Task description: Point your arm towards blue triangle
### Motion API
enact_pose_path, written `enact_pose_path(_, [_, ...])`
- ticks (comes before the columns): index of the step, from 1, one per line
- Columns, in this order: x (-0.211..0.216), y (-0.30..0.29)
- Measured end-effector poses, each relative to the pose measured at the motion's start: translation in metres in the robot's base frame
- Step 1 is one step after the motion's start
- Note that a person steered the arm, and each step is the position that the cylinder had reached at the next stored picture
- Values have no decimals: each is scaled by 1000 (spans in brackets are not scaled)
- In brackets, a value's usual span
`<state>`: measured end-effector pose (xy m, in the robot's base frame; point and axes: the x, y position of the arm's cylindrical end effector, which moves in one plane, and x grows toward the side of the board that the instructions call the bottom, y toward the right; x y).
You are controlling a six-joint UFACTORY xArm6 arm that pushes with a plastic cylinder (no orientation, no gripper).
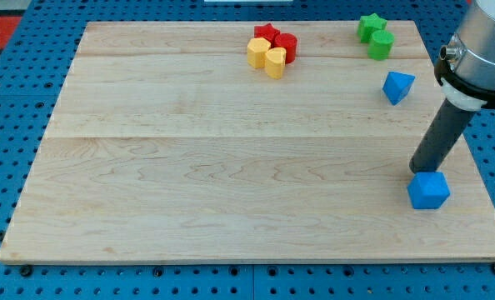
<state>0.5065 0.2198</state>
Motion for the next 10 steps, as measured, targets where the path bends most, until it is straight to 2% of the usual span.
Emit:
enact_pose_path(2, [28, 0])
enact_pose_path(4, [28, 0])
enact_pose_path(5, [-5, 18])
enact_pose_path(6, [-63, 65])
enact_pose_path(7, [-116, 84])
enact_pose_path(8, [-150, 84])
enact_pose_path(9, [-179, 84])
enact_pose_path(10, [-177, 76])
